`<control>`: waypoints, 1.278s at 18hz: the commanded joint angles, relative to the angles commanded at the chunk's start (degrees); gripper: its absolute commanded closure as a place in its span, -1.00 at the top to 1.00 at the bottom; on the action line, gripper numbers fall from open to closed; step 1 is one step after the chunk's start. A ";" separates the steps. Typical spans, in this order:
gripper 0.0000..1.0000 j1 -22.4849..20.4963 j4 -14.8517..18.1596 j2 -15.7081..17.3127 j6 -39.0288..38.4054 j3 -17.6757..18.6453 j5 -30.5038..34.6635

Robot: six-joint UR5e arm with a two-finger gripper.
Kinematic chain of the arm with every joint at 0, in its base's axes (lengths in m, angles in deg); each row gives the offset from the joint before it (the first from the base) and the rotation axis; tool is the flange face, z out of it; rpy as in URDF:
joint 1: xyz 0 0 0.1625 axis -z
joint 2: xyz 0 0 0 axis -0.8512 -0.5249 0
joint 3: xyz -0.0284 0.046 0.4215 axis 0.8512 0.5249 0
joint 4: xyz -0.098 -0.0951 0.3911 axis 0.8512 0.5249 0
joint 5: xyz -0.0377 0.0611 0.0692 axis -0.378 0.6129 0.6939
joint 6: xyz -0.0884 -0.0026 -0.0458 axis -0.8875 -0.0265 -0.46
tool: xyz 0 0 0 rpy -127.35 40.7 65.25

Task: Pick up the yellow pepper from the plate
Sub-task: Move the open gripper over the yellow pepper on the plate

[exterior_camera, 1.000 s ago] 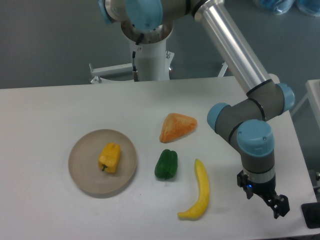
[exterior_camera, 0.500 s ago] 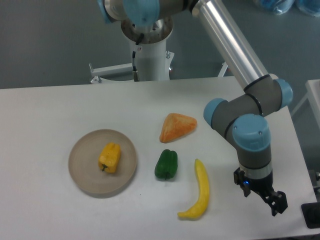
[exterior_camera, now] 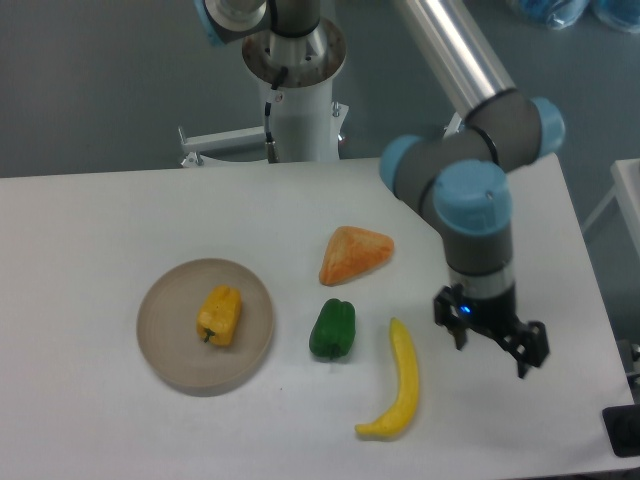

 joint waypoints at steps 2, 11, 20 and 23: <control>1.00 2.10 -0.09 2.64 -7.46 3.52 -0.27; 1.00 13.01 0.00 5.37 -32.81 11.87 -2.01; 1.00 19.16 -0.18 7.31 -33.60 18.65 -5.28; 1.00 19.34 -0.88 6.70 -33.78 20.14 -5.10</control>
